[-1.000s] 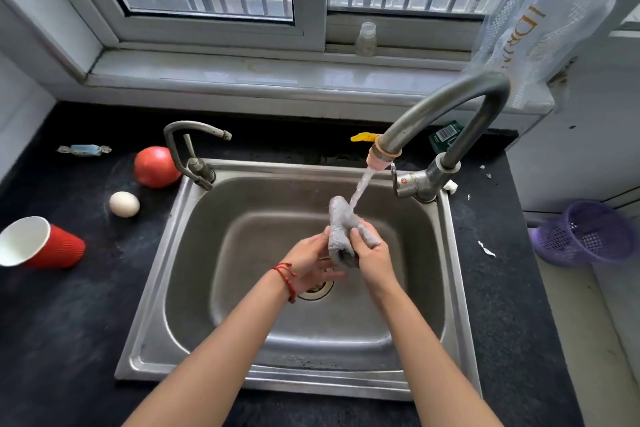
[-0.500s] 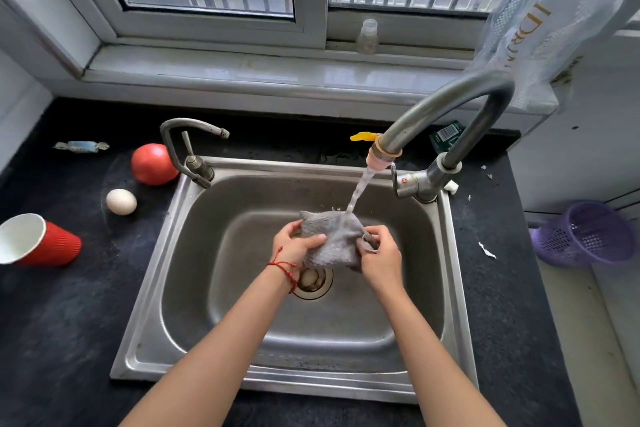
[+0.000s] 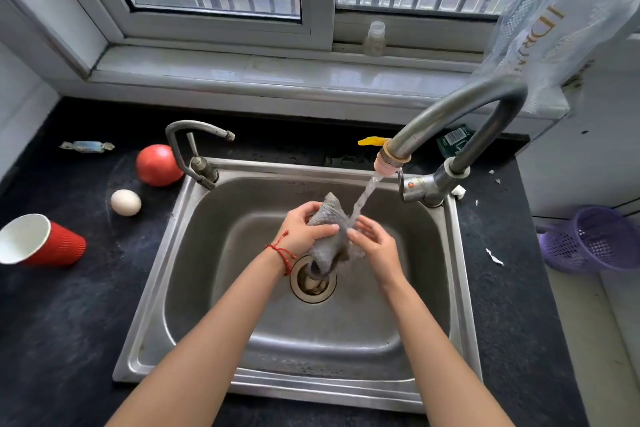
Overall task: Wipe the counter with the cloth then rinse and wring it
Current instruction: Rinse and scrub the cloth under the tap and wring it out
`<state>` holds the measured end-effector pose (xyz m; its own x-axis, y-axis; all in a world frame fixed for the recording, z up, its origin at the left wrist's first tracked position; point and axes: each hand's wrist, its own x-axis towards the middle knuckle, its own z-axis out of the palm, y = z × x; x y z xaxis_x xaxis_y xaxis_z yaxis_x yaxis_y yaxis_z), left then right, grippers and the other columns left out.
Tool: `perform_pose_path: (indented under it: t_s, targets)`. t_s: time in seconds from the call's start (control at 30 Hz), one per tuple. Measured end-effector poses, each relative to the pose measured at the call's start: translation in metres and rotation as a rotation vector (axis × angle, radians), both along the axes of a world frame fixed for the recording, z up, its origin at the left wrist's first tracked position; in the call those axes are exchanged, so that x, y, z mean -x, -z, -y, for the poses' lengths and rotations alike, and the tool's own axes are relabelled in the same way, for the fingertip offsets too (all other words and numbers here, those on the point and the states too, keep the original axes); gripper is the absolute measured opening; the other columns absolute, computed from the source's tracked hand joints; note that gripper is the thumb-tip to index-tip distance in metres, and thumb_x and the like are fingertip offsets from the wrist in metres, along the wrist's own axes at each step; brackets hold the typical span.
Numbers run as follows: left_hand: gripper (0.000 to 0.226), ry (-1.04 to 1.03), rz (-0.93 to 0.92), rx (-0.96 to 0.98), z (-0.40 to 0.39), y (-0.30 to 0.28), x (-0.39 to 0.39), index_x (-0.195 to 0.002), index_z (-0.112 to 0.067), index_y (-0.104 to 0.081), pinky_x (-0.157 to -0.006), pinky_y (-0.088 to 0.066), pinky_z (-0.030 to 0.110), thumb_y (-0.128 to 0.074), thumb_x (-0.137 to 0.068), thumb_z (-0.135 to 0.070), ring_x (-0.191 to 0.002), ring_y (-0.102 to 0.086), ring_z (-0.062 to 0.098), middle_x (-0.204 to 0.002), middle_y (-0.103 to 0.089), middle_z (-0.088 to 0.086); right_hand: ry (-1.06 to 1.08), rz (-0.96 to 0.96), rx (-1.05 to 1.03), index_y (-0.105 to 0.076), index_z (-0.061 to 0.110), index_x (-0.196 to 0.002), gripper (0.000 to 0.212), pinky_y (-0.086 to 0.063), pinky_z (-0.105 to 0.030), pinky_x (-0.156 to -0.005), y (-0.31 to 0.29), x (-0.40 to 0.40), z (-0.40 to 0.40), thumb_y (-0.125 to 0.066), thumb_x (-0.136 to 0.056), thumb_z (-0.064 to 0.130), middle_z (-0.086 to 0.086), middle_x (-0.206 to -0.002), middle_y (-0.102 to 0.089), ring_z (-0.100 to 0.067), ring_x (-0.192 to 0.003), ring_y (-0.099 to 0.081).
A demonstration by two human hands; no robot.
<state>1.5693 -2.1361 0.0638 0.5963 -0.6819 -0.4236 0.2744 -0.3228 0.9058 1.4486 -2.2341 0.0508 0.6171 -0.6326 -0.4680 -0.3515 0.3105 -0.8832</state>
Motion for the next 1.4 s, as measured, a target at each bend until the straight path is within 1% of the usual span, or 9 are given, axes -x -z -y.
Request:
perform_pose_path:
  t_s: [0.1, 0.2, 0.3, 0.4, 0.8, 0.97, 1.1, 1.27, 1.4]
  targets:
    - [0.035, 0.141, 0.148, -0.049, 0.002, -0.004, 0.0, -0.096, -0.019, -0.061, -0.065, -0.05, 0.007, -0.075, -0.068, -0.002, -0.074, -0.059, 0.004, -0.084, -0.063, -0.005, -0.092, 0.132, 0.044, -0.057, 0.008, -0.119, 0.038, -0.052, -0.016, -0.08, -0.011, -0.006, 0.001, -0.064, -0.082, 0.005, -0.007, -0.108, -0.064, -0.012, -0.096, -0.061]
    - [0.037, 0.147, 0.124, -0.063, 0.003, -0.005, 0.001, -0.101, -0.017, -0.06, -0.069, -0.05, 0.011, -0.073, -0.07, 0.0, -0.078, -0.06, 0.006, -0.089, -0.064, -0.001, -0.136, 0.108, 0.127, -0.063, 0.007, -0.107, 0.025, -0.052, -0.028, -0.08, -0.016, -0.01, -0.002, -0.064, -0.082, 0.008, -0.011, -0.096, -0.069, -0.018, -0.089, -0.063]
    - [0.033, -0.028, -0.228, 0.019, 0.002, -0.007, 0.002, -0.111, -0.006, -0.059, -0.076, -0.05, 0.031, -0.059, -0.08, 0.003, -0.085, -0.061, 0.022, -0.098, -0.063, 0.01, -0.014, -0.014, 0.268, -0.069, 0.007, -0.09, 0.01, -0.05, -0.034, -0.076, -0.013, -0.008, -0.001, -0.066, -0.082, 0.012, -0.005, -0.081, -0.068, -0.017, -0.08, -0.062]
    - [0.029, -0.126, -0.371, 0.065, 0.0, -0.004, 0.005, -0.106, -0.005, -0.062, -0.066, -0.053, 0.028, -0.051, -0.082, 0.006, -0.077, -0.063, 0.021, -0.092, -0.066, 0.01, 0.047, -0.068, 0.366, -0.066, 0.009, -0.08, 0.006, -0.048, -0.032, -0.07, -0.011, -0.005, 0.0, -0.064, -0.083, 0.014, 0.0, -0.072, -0.064, -0.017, -0.074, -0.059]
    - [0.009, -0.173, 0.044, -0.017, 0.004, 0.004, 0.02, -0.086, -0.014, -0.068, -0.074, -0.054, 0.028, -0.064, -0.082, -0.007, -0.081, -0.063, 0.018, -0.083, -0.067, 0.006, 0.134, 0.018, 0.551, -0.055, 0.006, -0.092, 0.006, -0.046, -0.037, -0.069, -0.014, 0.003, -0.013, -0.05, -0.091, 0.009, 0.002, -0.079, -0.057, -0.018, -0.076, -0.055]
    - [0.015, 0.123, 0.082, -0.07, -0.005, 0.004, 0.014, -0.076, -0.024, -0.066, -0.05, -0.052, 0.016, -0.077, -0.07, -0.017, -0.059, -0.065, 0.001, -0.067, -0.067, -0.009, 0.209, 0.029, 0.542, -0.046, 0.011, -0.096, 0.004, -0.031, -0.019, -0.059, -0.018, 0.0, -0.007, -0.043, -0.095, 0.012, 0.01, -0.075, -0.052, -0.006, -0.069, -0.051]
    - [0.017, 0.284, 0.277, -0.178, -0.013, 0.006, 0.002, -0.064, -0.023, -0.065, -0.055, -0.046, 0.019, -0.081, -0.064, -0.016, -0.058, -0.05, 0.007, -0.06, -0.05, -0.006, 0.21, -0.028, 0.468, -0.047, 0.009, -0.1, 0.013, -0.031, -0.019, -0.055, -0.016, 0.002, 0.011, -0.042, -0.096, 0.019, 0.011, -0.076, -0.05, -0.008, -0.07, -0.049]
    - [0.023, 0.319, 0.616, -0.229, -0.013, 0.012, -0.009, -0.089, -0.006, -0.068, -0.088, -0.037, 0.025, -0.074, -0.073, -0.021, -0.098, -0.048, 0.014, -0.1, -0.051, -0.003, -0.05, -0.151, 0.263, -0.05, 0.016, -0.1, 0.031, -0.041, -0.024, -0.071, -0.01, 0.01, 0.032, -0.067, -0.08, 0.034, 0.0, -0.091, -0.057, -0.014, -0.085, -0.055]
    - [0.008, 0.278, 0.547, -0.177, -0.007, 0.008, -0.009, -0.079, -0.017, -0.06, -0.067, -0.039, 0.025, -0.067, -0.079, -0.012, -0.066, -0.053, 0.007, -0.07, -0.058, -0.005, -0.455, -0.317, 0.173, -0.058, 0.023, -0.09, 0.039, -0.044, -0.014, -0.055, -0.003, 0.009, 0.032, -0.08, -0.062, 0.037, 0.012, -0.074, -0.058, -0.001, -0.066, -0.055]
